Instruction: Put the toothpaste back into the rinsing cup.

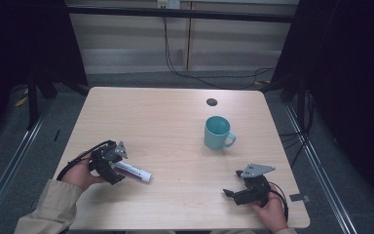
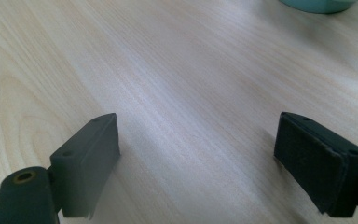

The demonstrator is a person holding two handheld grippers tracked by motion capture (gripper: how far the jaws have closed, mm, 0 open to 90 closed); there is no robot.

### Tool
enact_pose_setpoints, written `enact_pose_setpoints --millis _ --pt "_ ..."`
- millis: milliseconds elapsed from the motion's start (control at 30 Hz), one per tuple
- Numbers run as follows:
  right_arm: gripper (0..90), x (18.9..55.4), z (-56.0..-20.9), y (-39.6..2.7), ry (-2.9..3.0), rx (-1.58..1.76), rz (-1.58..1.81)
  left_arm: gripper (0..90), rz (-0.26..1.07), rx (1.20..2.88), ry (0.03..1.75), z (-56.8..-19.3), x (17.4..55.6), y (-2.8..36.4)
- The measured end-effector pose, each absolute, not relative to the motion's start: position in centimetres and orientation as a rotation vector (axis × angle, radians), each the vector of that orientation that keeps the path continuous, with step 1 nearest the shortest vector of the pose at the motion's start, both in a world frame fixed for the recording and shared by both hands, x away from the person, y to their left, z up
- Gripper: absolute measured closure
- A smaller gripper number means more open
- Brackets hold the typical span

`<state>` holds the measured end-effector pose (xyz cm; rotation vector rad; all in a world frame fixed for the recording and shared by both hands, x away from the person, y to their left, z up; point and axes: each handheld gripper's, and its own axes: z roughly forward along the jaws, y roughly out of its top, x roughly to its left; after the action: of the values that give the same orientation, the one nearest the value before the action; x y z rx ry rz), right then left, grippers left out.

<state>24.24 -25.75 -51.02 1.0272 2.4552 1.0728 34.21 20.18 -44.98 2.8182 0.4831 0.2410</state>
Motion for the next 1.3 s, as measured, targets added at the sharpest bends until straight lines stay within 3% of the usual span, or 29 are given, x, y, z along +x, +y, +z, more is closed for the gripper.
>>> enact_pose_setpoints --millis 567,900,1133,1300 --pt "13.3 24.2 -51.0 -25.8 2.455 1.027 1.073 20.6 0.174 2.853 0.396 -46.0 35.7 18.4" --pt "13.3 24.2 -51.0 -25.8 2.455 1.028 1.073 25.3 0.098 2.853 0.450 -47.1 35.8 18.6" --pt "13.4 24.2 -51.0 -25.8 2.454 1.028 1.073 34.7 0.061 2.870 0.434 -46.9 35.8 18.8" --pt "13.4 24.2 -51.0 -25.8 2.454 1.028 1.073 34.1 0.070 2.853 0.466 -47.0 35.4 19.3"
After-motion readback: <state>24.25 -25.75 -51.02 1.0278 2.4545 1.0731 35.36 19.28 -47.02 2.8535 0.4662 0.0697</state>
